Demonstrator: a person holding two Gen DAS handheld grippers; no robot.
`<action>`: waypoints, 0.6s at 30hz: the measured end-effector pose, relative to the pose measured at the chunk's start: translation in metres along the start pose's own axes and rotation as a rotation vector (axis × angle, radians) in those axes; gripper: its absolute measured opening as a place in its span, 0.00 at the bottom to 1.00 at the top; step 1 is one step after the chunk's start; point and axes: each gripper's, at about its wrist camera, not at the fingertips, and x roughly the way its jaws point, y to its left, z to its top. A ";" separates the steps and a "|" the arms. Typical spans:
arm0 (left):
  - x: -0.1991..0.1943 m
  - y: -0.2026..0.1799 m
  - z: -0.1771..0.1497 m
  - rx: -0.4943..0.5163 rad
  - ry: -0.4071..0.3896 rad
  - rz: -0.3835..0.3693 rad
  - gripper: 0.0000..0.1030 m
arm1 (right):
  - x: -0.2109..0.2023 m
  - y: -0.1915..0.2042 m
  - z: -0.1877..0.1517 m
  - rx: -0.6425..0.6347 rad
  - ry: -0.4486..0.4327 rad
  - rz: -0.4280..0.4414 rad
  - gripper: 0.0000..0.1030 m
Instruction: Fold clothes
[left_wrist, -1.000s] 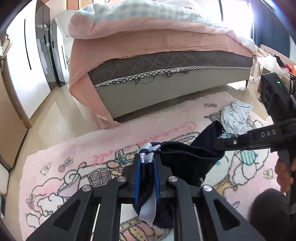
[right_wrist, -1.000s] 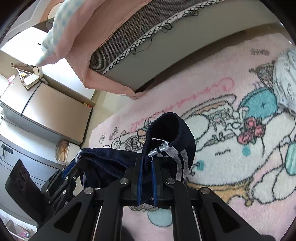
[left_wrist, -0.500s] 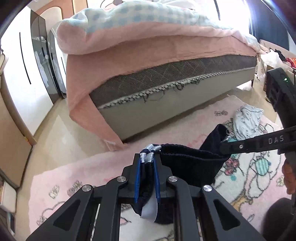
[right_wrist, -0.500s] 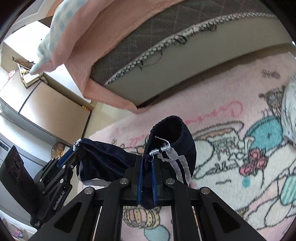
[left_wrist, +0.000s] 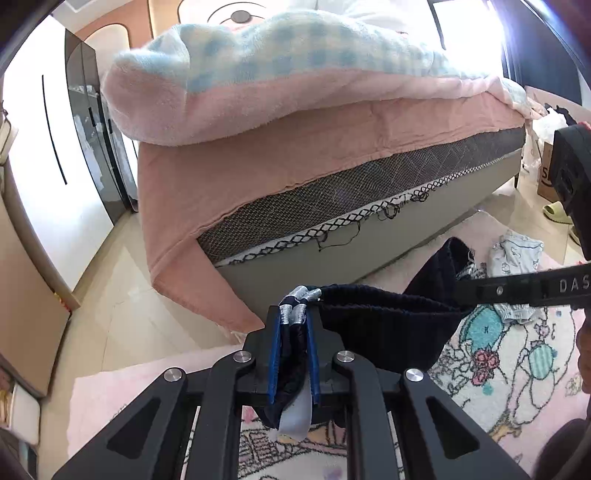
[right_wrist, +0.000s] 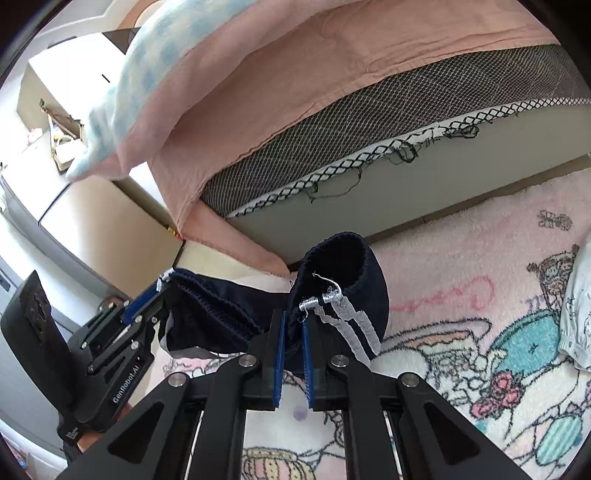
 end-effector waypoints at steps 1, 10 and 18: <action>0.002 0.000 -0.004 -0.003 0.010 -0.011 0.11 | 0.000 -0.002 -0.001 0.004 -0.002 -0.004 0.07; 0.002 -0.024 -0.062 0.070 0.116 -0.090 0.11 | 0.006 -0.036 -0.050 0.093 0.071 -0.015 0.07; -0.017 -0.047 -0.100 0.142 0.193 -0.148 0.11 | 0.001 -0.060 -0.104 0.200 0.133 0.016 0.07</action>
